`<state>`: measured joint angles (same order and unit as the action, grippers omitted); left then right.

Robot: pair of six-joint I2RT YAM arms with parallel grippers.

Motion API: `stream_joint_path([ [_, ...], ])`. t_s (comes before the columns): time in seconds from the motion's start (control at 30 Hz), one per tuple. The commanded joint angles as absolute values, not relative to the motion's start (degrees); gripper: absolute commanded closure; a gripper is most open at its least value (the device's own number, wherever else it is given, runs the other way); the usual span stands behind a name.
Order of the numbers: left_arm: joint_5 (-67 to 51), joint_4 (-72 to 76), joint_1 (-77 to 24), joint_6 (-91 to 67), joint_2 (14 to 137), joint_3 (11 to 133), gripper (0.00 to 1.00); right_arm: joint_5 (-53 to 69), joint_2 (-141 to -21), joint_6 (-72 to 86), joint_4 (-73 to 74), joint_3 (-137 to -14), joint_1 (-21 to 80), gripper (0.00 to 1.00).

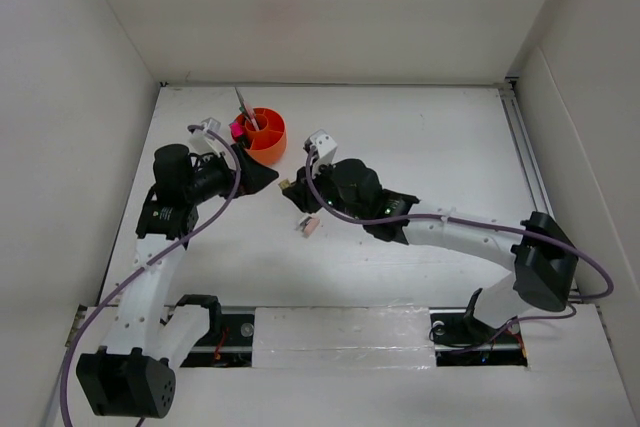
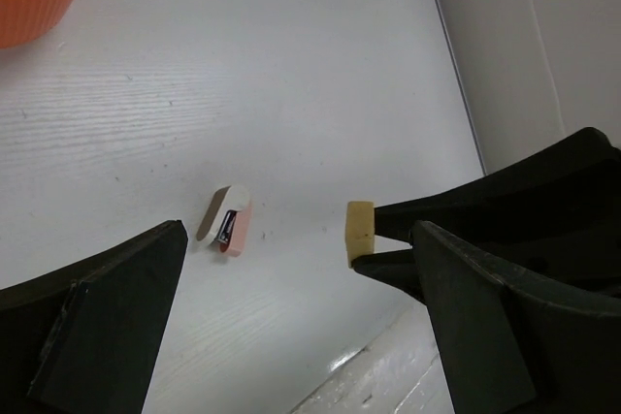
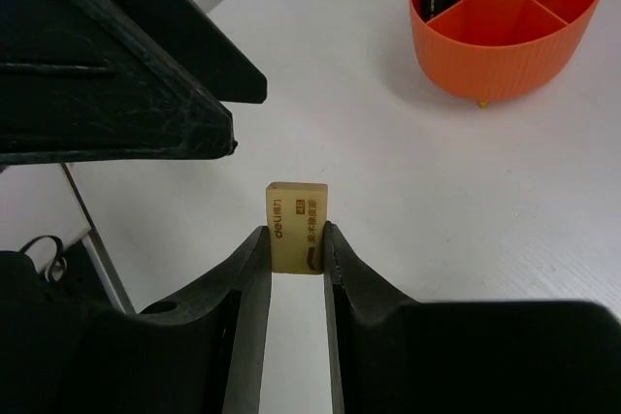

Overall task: Sort the stationery into containers
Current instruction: Pick up the stationery from the center of the board.

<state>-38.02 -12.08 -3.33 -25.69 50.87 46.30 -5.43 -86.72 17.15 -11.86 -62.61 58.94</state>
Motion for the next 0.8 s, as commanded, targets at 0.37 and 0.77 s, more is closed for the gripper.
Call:
stream_joint_path([
  [0.37,-45.7,-6.6,-3.4,-25.2,51.4,45.6,0.16,-1.1,-86.9,10.7,-20.0,-64.2,58.7,1.00],
  [0.77,-46.8,-6.6,-3.4,-25.2,52.6,45.1,0.40,-4.0,-86.8,10.7,-25.7,-63.6,59.9,1.00],
])
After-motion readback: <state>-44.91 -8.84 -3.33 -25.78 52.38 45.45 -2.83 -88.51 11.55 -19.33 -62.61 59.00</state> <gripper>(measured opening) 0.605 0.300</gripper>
